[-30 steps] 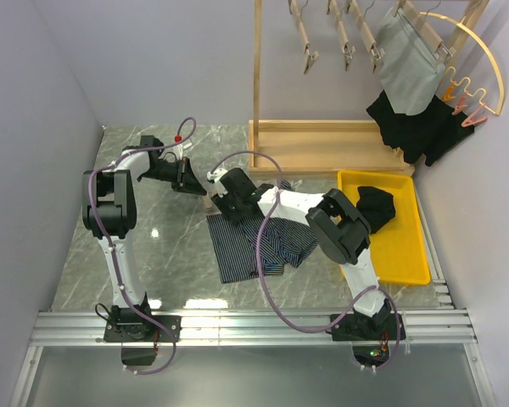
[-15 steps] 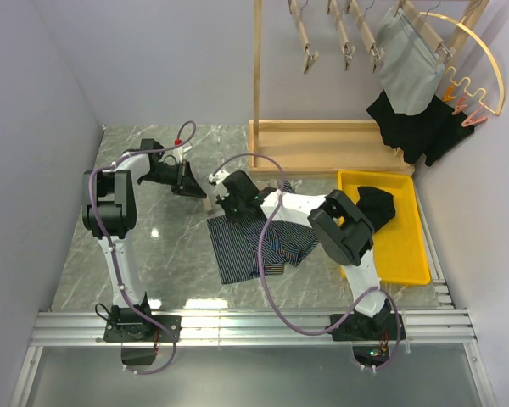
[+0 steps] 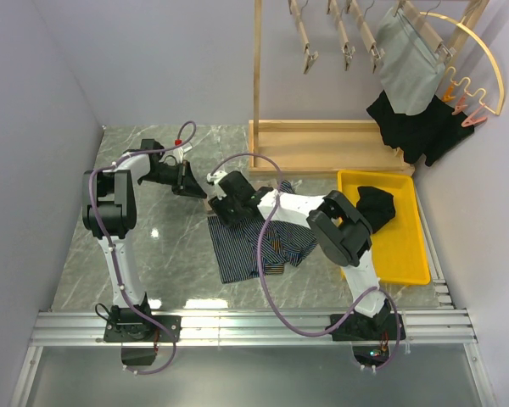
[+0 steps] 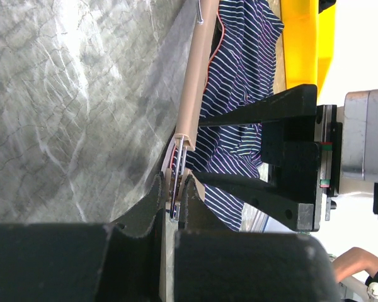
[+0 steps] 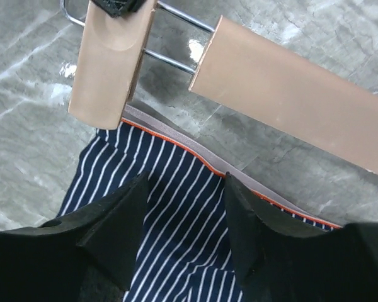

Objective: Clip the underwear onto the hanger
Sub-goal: Clamp the underwear onto the hanger.

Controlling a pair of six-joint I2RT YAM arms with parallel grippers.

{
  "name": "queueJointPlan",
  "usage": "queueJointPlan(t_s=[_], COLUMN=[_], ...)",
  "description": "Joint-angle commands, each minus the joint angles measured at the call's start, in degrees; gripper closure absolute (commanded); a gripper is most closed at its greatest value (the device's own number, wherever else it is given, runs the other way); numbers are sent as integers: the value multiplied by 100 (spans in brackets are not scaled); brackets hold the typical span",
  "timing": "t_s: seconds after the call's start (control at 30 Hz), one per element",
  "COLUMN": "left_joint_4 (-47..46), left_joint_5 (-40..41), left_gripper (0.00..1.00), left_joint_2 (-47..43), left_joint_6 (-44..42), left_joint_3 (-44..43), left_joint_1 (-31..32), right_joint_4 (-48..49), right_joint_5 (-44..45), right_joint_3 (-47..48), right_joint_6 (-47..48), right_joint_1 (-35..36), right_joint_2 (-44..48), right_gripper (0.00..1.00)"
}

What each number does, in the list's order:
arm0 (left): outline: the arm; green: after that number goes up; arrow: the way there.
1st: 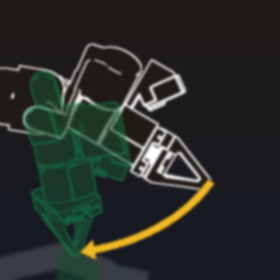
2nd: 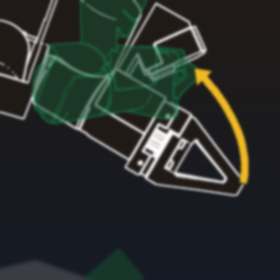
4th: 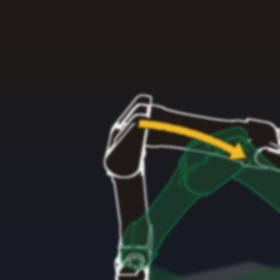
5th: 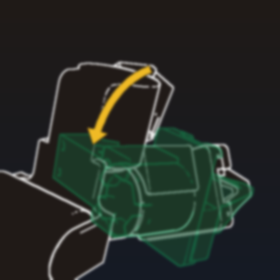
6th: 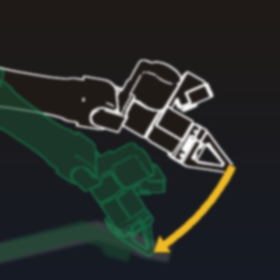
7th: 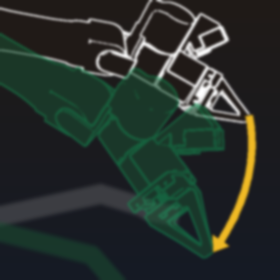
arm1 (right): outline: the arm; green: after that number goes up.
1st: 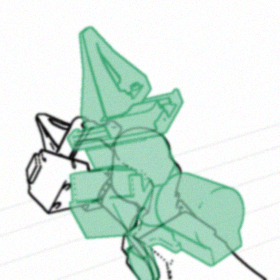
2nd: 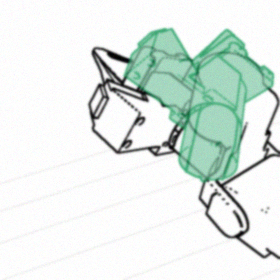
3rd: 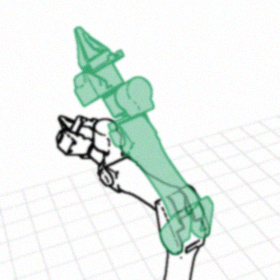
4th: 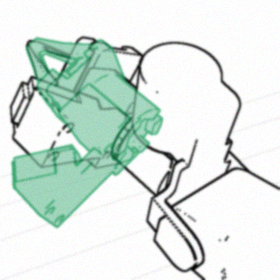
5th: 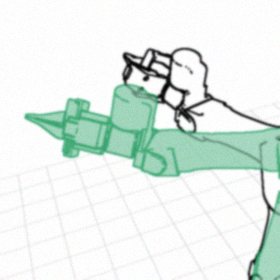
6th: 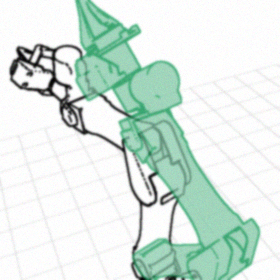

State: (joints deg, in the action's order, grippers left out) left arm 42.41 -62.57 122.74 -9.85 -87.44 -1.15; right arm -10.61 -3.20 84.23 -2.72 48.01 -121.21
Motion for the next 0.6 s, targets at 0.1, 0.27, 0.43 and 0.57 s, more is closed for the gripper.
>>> queueJointPlan(t_s=[0.1, 0.27, 0.43, 0.57], left_joint_4=[-58, -58, -67, -31], left_joint_5=[78, 78, 78, 86], left_gripper=[100, 100, 100, 100], left_joint_2=[-136, -110, -110, -101], left_joint_6=[-70, -70, -79, -96], left_joint_3=[-98, -89, -80, -98], left_joint_1=[9, 1, 1, 9], right_joint_4=[-82, -99, -187, -248], right_joint_5=[303, 303, 557, 575], right_joint_3=[173, 243, 454, 516], right_joint_6=[-510, -686, -545, -458], right_joint_1=[33, 33, 24, 7], right_joint_2=[80, 168, -8, -52], right_gripper=[41, 40, 39, 39])
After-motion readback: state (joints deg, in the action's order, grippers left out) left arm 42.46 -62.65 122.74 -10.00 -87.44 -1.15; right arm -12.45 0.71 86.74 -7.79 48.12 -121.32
